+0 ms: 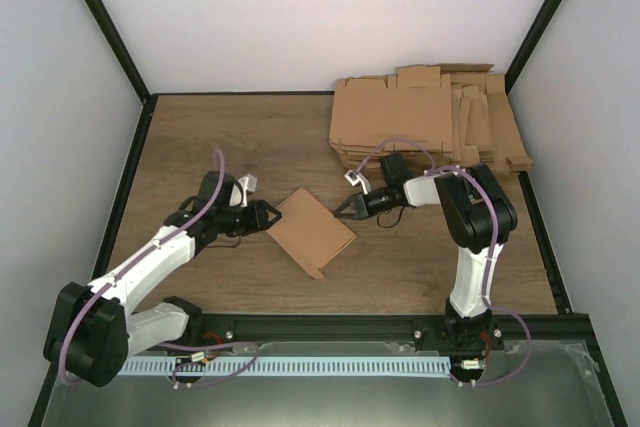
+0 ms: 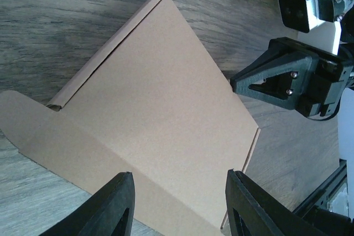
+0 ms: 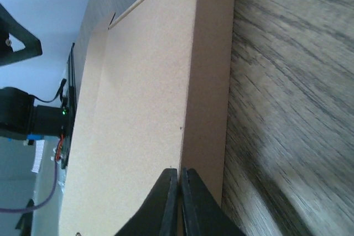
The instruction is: Fold the paper box
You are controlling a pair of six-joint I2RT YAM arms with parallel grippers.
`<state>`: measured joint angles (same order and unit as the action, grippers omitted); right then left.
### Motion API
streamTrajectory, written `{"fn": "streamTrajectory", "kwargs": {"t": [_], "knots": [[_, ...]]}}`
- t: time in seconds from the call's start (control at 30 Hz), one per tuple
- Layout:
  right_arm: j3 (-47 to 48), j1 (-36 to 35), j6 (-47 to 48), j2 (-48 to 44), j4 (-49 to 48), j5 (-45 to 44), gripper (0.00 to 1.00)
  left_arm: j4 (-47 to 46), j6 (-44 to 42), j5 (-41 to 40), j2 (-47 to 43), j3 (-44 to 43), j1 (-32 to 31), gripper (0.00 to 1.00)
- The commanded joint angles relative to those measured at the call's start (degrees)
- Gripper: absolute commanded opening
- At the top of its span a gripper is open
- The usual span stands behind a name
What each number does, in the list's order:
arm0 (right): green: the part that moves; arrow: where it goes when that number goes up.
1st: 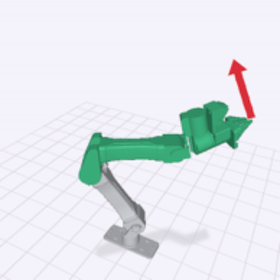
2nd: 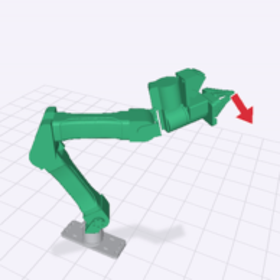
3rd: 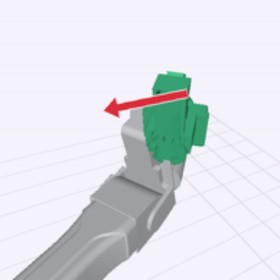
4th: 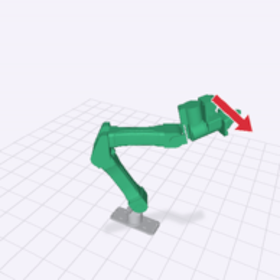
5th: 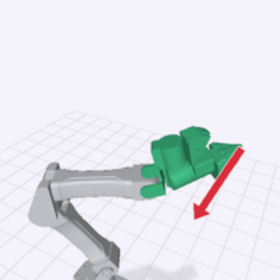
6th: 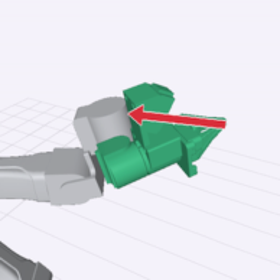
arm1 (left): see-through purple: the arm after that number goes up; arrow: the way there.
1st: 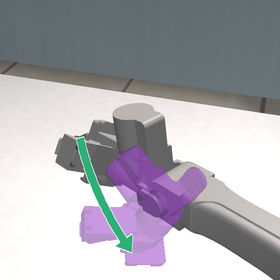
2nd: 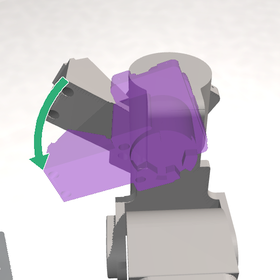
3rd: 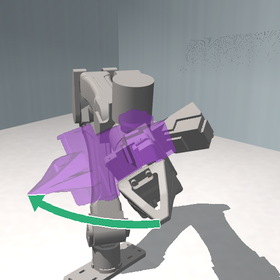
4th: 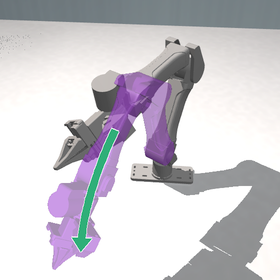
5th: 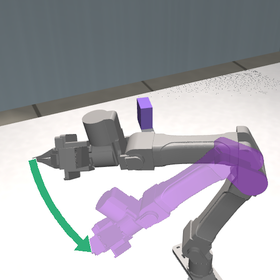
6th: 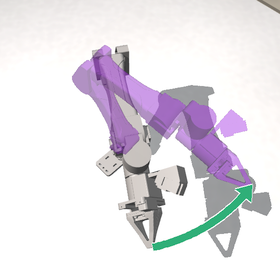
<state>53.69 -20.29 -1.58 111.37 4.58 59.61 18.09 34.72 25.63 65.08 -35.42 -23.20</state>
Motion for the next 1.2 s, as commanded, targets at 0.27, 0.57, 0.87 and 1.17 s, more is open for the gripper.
{"fn": "streamTrajectory", "kwargs": {"t": [0.27,0.57,0.87,1.17], "knots": [[0.6,2.8,-2.0,3.7,1.3,-8.5,0.02,5.4,-1.5,-5.3,-5.5,-4.8,-0.1,0.48],[0.3,2.8,-2.1,2.5,1.1,-11.4,0.03,-7.8,3.5,3.0,2.4,5.9,-0.4,0.48],[0.4,2.1,-1.2,-2.5,2.5,-12.6,0.32,-7.4,2.9,-1.4,4.9,3.1,-2.8,0.42],[-1.5,1.4,-1.1,-6.2,0.9,-6.9,0.48,-2.1,1.2,-5.3,-1.7,1.6,-2.6,0.44]]}}
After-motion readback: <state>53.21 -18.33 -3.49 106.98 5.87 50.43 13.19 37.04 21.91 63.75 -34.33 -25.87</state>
